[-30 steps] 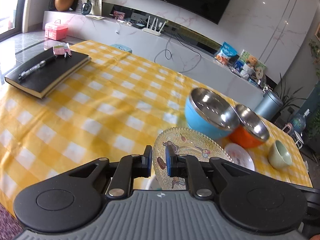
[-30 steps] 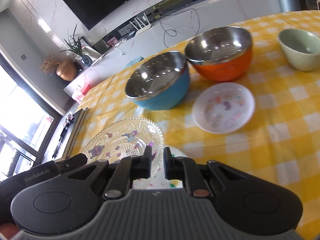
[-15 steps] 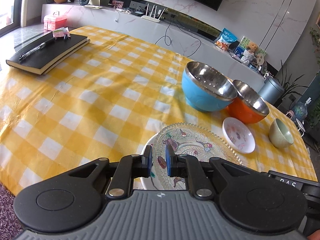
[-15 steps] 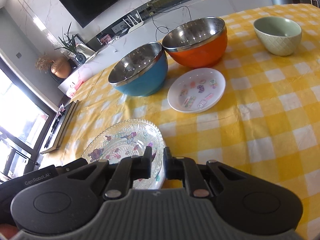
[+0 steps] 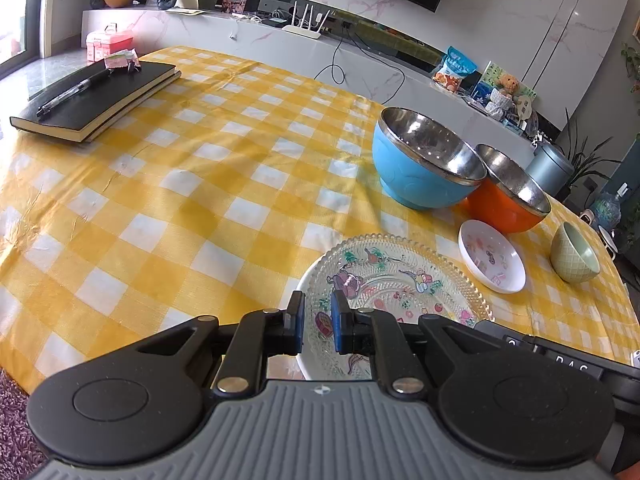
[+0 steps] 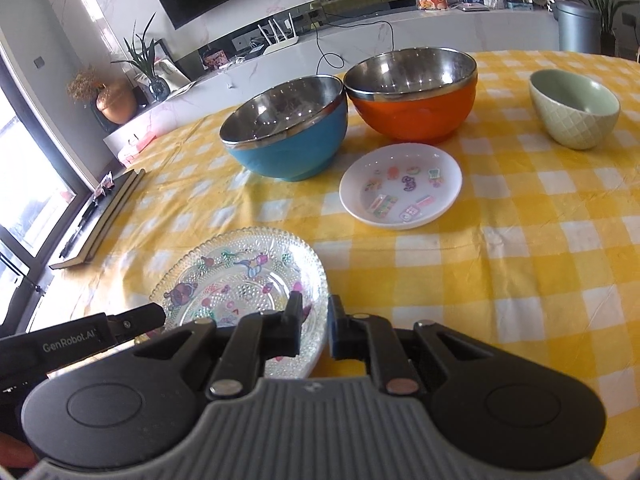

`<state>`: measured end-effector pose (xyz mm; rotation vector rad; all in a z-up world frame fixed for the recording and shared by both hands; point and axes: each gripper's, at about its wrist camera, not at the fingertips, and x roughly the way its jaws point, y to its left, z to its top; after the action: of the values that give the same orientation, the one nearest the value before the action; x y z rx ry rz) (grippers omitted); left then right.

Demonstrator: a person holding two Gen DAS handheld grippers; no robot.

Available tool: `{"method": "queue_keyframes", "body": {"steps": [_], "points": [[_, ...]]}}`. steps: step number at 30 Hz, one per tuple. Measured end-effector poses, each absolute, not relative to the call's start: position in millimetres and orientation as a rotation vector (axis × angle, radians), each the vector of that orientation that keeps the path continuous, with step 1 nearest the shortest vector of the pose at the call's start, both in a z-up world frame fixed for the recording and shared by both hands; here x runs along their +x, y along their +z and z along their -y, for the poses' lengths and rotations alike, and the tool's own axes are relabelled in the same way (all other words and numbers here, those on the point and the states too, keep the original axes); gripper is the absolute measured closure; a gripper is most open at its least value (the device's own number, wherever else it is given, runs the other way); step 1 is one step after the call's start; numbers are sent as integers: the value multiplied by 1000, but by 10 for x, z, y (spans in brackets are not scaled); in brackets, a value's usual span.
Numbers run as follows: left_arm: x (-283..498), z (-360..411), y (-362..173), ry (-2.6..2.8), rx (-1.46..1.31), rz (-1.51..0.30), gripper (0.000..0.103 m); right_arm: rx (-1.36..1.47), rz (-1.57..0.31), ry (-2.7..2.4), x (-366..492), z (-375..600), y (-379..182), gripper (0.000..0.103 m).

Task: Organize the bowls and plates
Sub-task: 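Lower the glass plate onto the painted plate and open the left gripper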

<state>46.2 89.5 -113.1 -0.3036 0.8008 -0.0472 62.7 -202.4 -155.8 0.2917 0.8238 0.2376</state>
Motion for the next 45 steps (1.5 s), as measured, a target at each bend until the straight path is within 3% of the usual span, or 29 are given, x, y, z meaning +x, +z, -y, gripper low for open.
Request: {"method": "queue_keyframes", "body": {"steps": [41,45], "points": [[447,-831,-1149,-28,-192,-791,88,-50,-703,229,526,1710,-1591,93],[452,-871,-1156,-25,-208,-791,81,-31,-695,230,523,1746,-1599,90]]}}
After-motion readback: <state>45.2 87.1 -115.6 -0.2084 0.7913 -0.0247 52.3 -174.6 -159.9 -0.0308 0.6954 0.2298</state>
